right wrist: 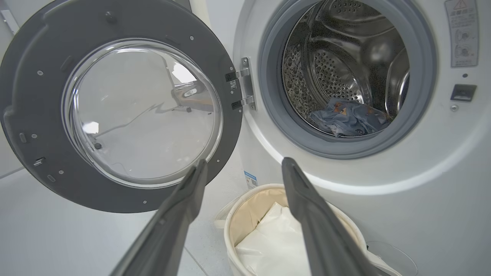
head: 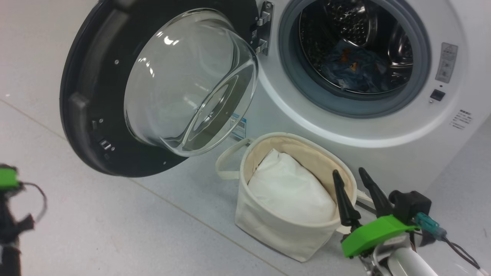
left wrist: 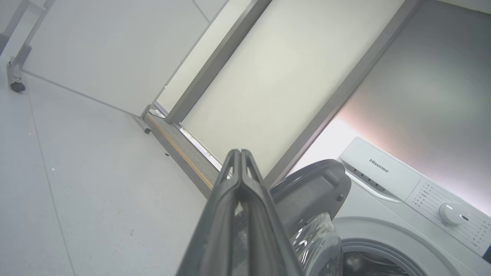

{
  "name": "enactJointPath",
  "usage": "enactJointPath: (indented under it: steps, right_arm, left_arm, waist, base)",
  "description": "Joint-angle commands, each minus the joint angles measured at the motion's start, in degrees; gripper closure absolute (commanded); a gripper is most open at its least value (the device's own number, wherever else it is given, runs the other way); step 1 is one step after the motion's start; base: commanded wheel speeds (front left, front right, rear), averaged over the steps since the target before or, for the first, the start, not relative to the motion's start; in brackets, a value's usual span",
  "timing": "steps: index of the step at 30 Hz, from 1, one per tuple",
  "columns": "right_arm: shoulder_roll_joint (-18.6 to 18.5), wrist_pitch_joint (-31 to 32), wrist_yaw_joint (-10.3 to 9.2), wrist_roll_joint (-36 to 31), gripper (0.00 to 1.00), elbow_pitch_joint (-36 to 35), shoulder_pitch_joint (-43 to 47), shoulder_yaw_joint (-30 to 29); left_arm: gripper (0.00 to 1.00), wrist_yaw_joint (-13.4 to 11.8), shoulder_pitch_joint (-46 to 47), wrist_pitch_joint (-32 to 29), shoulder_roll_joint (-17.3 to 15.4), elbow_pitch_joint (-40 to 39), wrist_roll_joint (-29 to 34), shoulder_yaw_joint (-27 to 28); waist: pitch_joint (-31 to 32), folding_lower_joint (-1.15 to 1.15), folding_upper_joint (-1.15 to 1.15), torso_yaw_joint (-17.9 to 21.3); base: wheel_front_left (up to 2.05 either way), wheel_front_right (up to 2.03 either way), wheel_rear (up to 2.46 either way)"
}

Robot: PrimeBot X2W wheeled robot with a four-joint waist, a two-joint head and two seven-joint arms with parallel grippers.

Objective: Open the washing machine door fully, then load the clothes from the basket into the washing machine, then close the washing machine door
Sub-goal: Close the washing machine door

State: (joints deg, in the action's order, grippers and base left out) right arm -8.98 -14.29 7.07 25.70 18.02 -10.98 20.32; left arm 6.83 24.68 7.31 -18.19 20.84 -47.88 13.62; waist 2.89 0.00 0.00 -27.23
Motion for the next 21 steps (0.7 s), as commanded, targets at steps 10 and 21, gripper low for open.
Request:
enactJointPath:
  steps: [10, 21]
  right_arm:
    - [-1.59, -0.71, 0.42, -1.5, 0.0, -3.07, -0.21, -0.37]
    - [-3.48, -0.71, 0.42, -2.6, 0.0, -2.76, -2.68, -0.52]
  left_arm:
    - [1.0, -5.67, 16.74, -15.5, -6.23, 22.98, -15.35, 10.07]
    - [1.0, -2.21, 25.38, -26.07, -12.16, 38.44, -19.68, 10.66]
  waist:
    - [-1.44, 0.0, 0.0, 5.97]
    - [-5.3, 0.0, 0.0, 12.77]
  base:
    - [0.0, 0.0, 0.0]
    - [0.0, 0.0, 0.0]
